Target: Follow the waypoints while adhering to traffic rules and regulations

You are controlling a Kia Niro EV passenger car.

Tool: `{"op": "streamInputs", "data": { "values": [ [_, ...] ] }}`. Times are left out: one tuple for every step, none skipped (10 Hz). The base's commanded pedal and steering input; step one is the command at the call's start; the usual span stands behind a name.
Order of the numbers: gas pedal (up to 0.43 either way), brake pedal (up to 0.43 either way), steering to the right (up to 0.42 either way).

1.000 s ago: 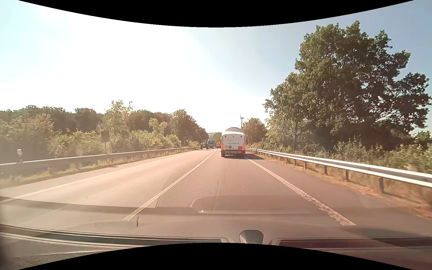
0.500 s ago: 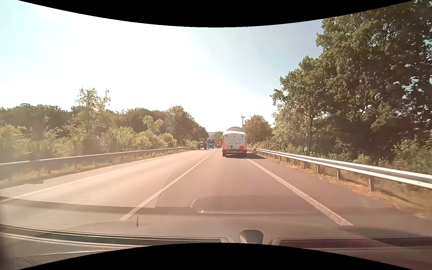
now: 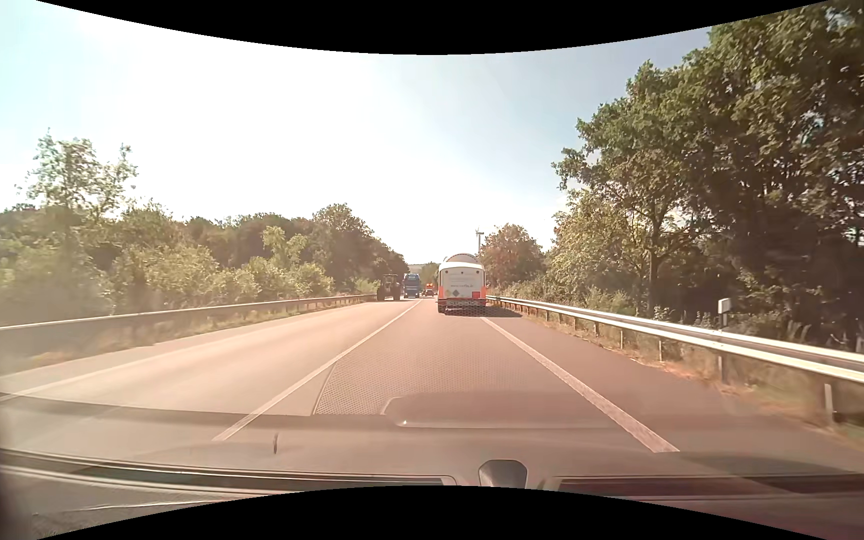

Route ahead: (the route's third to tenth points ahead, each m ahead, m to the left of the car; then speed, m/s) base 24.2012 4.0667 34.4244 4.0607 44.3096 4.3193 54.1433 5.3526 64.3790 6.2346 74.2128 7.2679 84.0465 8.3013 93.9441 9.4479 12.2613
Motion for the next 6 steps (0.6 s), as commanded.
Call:
{"op": "streamInputs", "data": {
  "values": [
    [0.098,0.006,0.014],
    [0.11,0.006,0.014],
    [0.118,0.006,0.014],
    [0.138,0.006,0.014],
    [0.138,0.006,0.012],
    [0.138,0.006,0.008]
  ]
}}
